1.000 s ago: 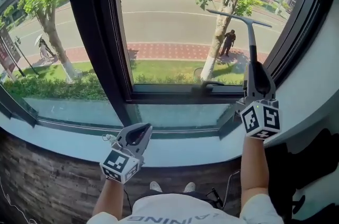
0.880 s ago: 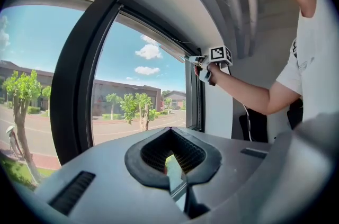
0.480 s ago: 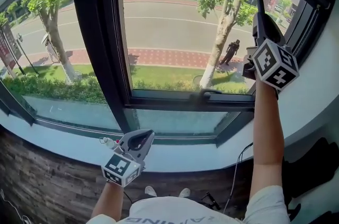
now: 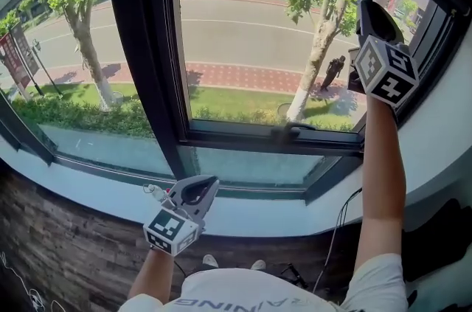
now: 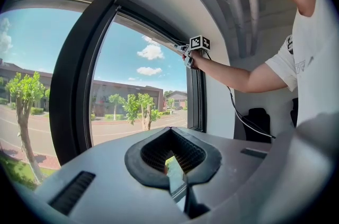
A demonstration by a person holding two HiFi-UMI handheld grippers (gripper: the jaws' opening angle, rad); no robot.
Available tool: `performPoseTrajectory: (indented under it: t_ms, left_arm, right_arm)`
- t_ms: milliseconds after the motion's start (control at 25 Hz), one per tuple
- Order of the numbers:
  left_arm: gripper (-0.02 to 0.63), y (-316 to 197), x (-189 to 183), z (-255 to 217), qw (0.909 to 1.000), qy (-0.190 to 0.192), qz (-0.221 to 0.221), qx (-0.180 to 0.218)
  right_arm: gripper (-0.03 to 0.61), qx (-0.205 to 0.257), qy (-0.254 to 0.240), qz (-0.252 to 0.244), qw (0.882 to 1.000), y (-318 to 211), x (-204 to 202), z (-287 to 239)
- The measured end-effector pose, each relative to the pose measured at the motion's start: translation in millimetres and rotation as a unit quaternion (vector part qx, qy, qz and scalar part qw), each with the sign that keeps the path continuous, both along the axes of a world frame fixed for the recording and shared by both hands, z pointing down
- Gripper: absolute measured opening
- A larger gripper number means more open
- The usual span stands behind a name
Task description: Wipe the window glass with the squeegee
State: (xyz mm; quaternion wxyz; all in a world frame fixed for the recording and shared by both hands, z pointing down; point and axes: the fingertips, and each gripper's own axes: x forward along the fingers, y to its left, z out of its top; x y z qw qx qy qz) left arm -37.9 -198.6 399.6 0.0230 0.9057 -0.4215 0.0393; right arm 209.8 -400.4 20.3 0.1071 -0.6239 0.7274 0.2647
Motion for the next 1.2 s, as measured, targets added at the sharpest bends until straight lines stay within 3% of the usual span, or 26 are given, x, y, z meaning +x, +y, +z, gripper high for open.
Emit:
performPoseTrajectory:
  t_ms: [440, 1200]
  left_arm:
    - [0.017, 4.5, 16.9, -10.2, 1.0000, -0.001, 0.004, 0.006]
    - [0.018, 11.8, 31.8, -10.7, 1.0000, -0.002, 0.004, 0.005]
  right_arm:
    - [0.100, -0.002, 0.002, 0.013, 1.000, 0.3, 1.1, 14.8]
    - [0.100, -0.056, -0.015, 0.014, 0.998, 11.1, 11.7, 124.6]
